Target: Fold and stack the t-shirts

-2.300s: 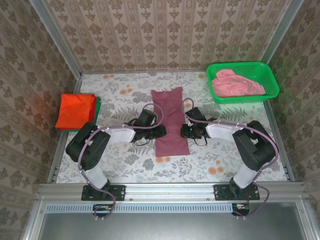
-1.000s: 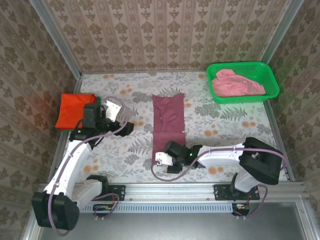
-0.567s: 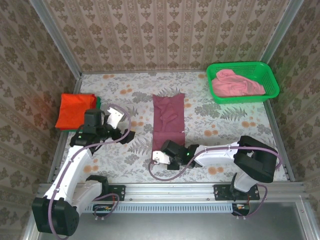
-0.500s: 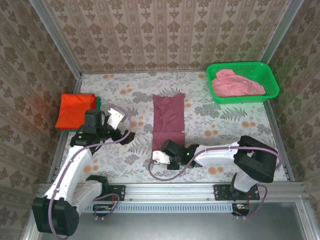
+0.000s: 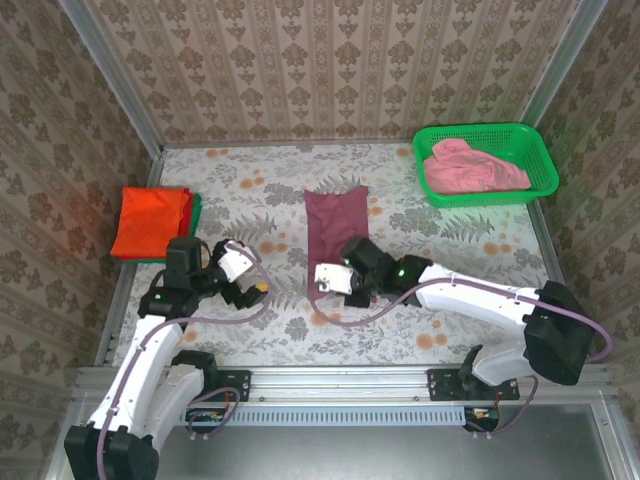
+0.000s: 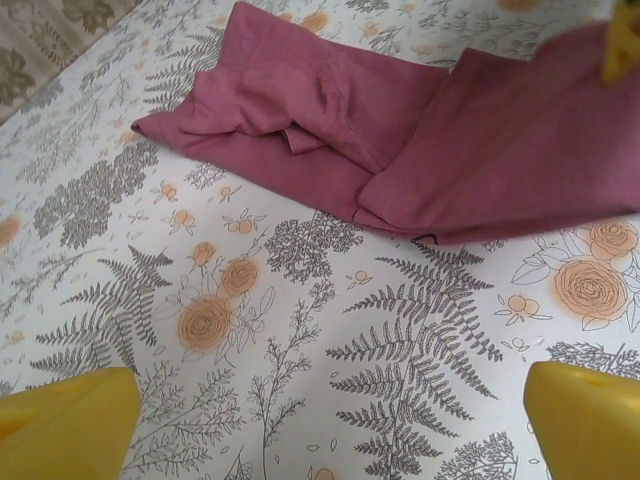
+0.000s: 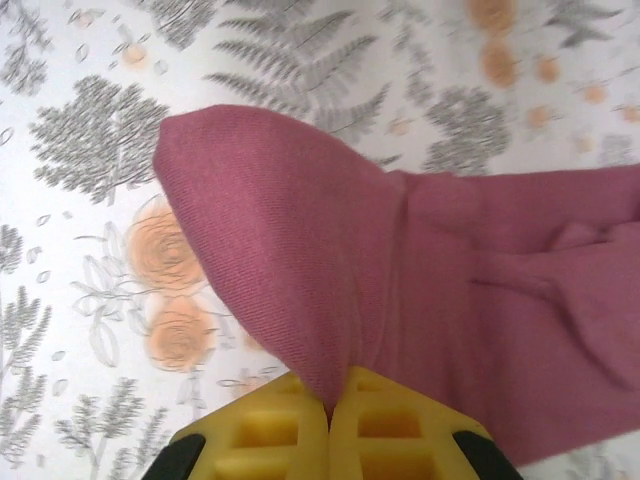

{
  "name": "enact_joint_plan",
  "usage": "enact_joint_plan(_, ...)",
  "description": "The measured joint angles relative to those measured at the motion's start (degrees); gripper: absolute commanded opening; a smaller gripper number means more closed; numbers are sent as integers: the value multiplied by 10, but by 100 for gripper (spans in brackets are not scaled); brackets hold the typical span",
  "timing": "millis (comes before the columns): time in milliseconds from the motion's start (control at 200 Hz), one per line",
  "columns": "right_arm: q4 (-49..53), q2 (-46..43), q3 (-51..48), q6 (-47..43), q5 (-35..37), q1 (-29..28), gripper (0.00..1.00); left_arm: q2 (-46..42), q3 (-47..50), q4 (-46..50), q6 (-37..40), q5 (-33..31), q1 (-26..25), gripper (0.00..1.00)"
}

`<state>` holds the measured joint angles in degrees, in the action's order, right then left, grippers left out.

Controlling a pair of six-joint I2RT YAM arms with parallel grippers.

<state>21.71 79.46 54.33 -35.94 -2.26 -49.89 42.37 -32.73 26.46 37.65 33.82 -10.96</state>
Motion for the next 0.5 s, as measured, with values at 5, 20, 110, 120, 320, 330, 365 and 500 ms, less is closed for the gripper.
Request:
enact_joint_plan(5,1,0,2,-2,0,1,0,0,0,0,1,0,0,100)
enact_joint_plan(20,7,0,9,-8,-4,8,0,0,2,-1,3,1,0,100)
enact_joint_plan(110,37,12,56,-45,-18,45,0,4,6,-3,12,5,0,100)
enact_joint_plan(120,39,16,62,-50,-19,49,0,6,6,-3,12,5,0,100)
enact_joint_plan(320,75,109,173,-124,-35,118,0,21,6,-13,21,8,1,100)
enact_joint_plan(330,77,114,178,-128,-36,122,0,22,6,-13,21,8,1,100)
enact_joint_plan(365,83,131,197,-138,-37,131,0,23,6,-14,22,10,1,100)
enact_joint_plan(500,95,196,274,-178,-40,165,0,26,7,-18,23,19,2,100)
